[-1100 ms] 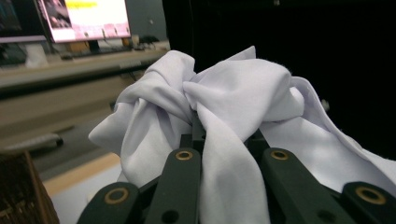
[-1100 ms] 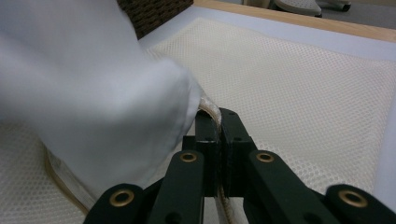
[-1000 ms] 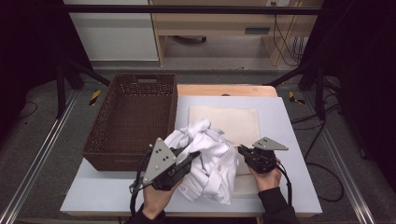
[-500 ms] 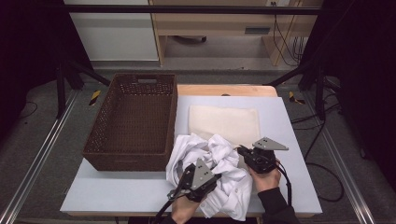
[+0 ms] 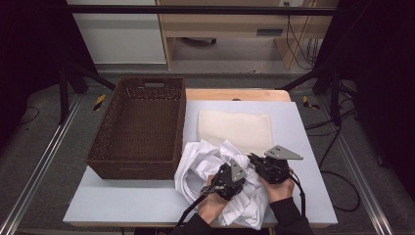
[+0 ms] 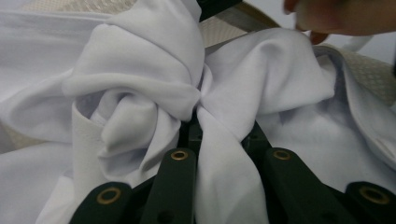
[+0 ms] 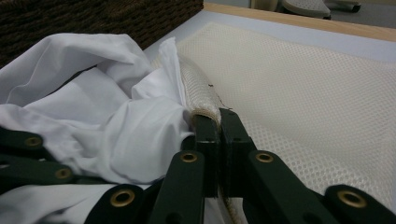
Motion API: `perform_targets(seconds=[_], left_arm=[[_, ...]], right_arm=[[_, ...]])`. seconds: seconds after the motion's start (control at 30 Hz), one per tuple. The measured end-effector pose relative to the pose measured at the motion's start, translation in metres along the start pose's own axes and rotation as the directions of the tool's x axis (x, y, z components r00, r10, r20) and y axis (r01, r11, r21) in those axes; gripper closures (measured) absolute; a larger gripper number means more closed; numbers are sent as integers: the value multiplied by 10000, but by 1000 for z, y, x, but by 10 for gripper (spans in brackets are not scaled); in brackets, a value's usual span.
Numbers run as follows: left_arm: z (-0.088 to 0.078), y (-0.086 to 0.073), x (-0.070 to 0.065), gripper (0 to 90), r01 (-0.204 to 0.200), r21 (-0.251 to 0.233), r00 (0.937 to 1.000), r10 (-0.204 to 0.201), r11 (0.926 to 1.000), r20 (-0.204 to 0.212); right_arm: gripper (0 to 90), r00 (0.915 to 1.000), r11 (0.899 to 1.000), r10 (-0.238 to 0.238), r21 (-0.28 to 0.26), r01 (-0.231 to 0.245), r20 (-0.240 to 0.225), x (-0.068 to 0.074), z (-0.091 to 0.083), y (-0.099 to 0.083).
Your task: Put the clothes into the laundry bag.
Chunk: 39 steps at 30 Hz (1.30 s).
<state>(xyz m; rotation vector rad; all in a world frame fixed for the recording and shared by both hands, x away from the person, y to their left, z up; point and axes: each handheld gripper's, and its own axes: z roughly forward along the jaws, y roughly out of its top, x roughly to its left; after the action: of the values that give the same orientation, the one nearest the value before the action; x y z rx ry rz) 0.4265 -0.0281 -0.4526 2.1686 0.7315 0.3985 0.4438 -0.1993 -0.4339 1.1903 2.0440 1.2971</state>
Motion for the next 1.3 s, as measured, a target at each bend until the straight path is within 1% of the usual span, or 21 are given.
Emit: perform_targets(seconds=[0.1,0.13,0.17,0.23,0.33,0.37,0.43,0.47,0.53,0.63,0.7,0.77,0.87,0.9,0.97,1.03,1.13,1.17,1.23,1.27,1.3], left_arm=[[0,-2,1,751,-46,-142,9999,48,9999,129],[-2,-3,0,718,-70,-227,9998,74,9997,178],[-5,-4,-1,672,-74,-356,9992,87,9993,377],[-16,-5,-5,499,-118,-644,9981,156,9979,589],[-37,-8,-12,319,-310,-1119,9984,360,9932,427],[-45,-10,-13,307,-433,-1327,9989,451,9902,106],[-52,-13,-9,334,-363,-1653,9992,327,9856,-246],[-51,-13,-6,390,-270,-1641,9995,239,9861,-210],[-39,-13,4,497,104,-1280,9997,-78,9917,210],[-20,-14,9,730,314,-972,9977,-254,9948,624],[-12,-11,9,788,613,-849,9946,-537,9945,893],[-8,-6,6,803,488,-653,9958,-434,9967,812],[-2,2,2,810,202,-278,9981,-185,9994,586],[4,3,2,811,128,-45,9987,-125,9999,497],[12,2,1,813,-14,122,9995,10,9999,319],[15,2,1,810,-96,71,9997,94,9999,217],[14,0,2,792,61,-167,9994,-56,9998,329],[12,-1,3,770,45,-377,9983,-24,9993,575],[2,-4,4,626,80,-695,9934,0,9976,1148],[-6,-5,2,513,-84,-948,9935,191,9955,1122],[-16,-6,1,450,-225,-1136,9948,336,9933,966]], right_arm=[[878,10000,10000,-26,63,26,-4,1,1,-1],[878,10000,10000,25,46,-25,-19,0,1,-2],[877,10000,10000,49,17,-49,-25,-1,1,-2],[877,10000,10000,96,-14,-96,-20,-3,0,-2],[877,10000,10000,77,-63,-77,21,-3,0,-3],[876,10000,10000,66,-57,-66,28,-3,-1,-3],[876,10000,9999,68,-86,-68,33,-2,-1,-3],[876,10000,9999,33,-99,-33,34,-2,-1,-3],[877,10000,9999,71,-108,-71,-11,0,-1,-2],[877,10000,10000,21,-60,-21,3,2,0,-2],[878,10000,10000,11,-32,-11,18,2,0,-2],[878,10000,9999,73,-73,-73,12,1,0,-1],[879,9999,9996,96,-257,-97,-35,3,-4,1],[879,9999,9994,94,-336,-96,-48,3,-5,2],[879,9997,9985,168,-515,-178,-186,5,-7,4],[880,9996,9980,62,-630,-80,-290,7,-10,5],[879,9994,9979,7,-640,-29,-342,10,-11,5],[879,9994,9980,13,-623,-35,-347,10,-11,5],[879,9993,9982,8,-606,-31,-368,8,-11,3],[879,9994,9982,30,-593,-51,-344,6,-11,2],[879,9994,9983,46,-578,-65,-339,5,-11,1]])
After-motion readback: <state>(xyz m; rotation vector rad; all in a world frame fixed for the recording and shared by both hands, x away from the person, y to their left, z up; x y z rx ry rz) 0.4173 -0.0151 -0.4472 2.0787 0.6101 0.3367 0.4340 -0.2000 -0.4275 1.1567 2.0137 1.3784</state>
